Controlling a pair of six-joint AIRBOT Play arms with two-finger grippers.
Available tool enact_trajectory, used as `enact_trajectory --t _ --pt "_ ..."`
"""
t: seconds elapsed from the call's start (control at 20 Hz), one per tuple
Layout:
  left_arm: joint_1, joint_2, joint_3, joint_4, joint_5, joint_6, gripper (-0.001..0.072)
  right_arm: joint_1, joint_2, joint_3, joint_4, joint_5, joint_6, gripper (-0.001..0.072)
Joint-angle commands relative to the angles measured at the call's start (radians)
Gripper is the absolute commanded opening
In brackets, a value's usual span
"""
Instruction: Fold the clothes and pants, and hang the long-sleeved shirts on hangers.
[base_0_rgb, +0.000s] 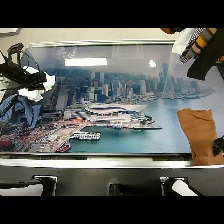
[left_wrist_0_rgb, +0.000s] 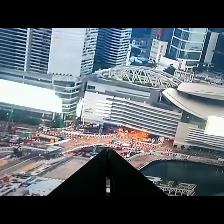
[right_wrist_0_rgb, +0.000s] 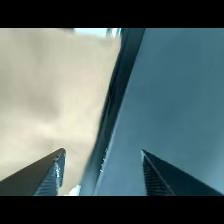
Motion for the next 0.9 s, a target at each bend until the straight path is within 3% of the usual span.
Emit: enact_trajectory --t 0.0,0.15,0.25,0.55,0.85 --pt "0.0 0.0 0.0 -0.001 -0.01 0.0 0.002 0.01 0.04 0.148 0.128 -0.177 -0.071 0.0355" --pt "-0.001 0.004 -0.013 -0.008 -0.01 0.02 0.0019 0.13 0.045 0.3 0.491 -0.413 -0.331 0.0178" --pt "-0.002 0.024 -0.068 -0.029 -0.009 0.067 0.0018 0.309 0.045 0.334 0.575 -0.441 -0.455 0.0068" --pt "-0.02 0.303 -0.5 -0.046 0.167 0.171 0.0018 0.867 0.043 0.328 0.509 -0.352 -0.459 0.003" --pt "-0.02 0.388 -0.569 -0.027 0.181 0.225 0.0021 1.03 0.044 0.328 0.488 -0.329 -0.48 0.0032"
